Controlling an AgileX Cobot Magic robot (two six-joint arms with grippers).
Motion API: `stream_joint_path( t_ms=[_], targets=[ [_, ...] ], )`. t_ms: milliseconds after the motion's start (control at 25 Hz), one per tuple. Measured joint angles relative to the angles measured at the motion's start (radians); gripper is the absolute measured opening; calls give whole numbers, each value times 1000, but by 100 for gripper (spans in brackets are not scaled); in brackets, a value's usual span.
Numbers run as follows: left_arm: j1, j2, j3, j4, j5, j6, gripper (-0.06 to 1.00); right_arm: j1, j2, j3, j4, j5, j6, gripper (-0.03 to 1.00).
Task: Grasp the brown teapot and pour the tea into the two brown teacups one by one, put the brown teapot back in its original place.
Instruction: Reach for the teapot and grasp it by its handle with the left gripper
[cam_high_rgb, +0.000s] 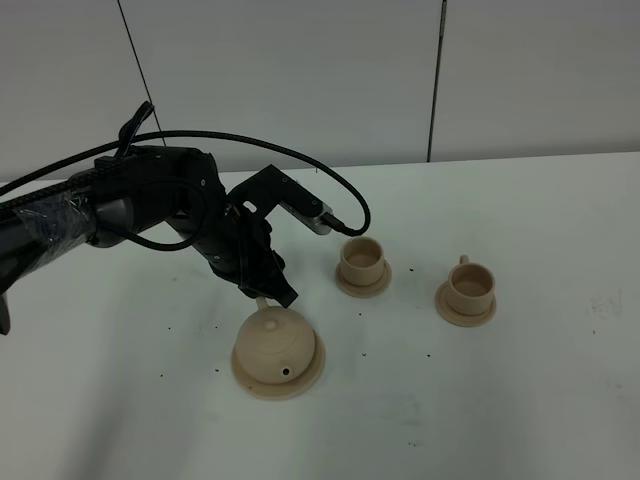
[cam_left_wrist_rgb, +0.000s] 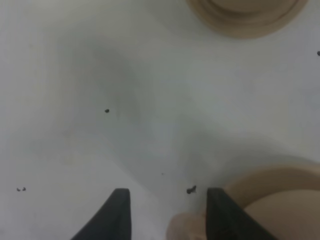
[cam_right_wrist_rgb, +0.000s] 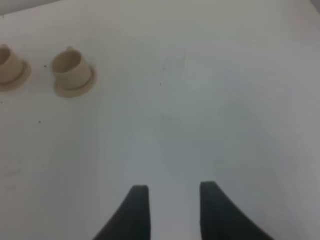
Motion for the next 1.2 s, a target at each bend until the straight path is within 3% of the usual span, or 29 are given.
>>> stream_joint_path(
  t_ms=[1200],
  targets=[
    [3,-1,-3,107,140,-115,42,0,0,0,0,0,0,24]
  ],
)
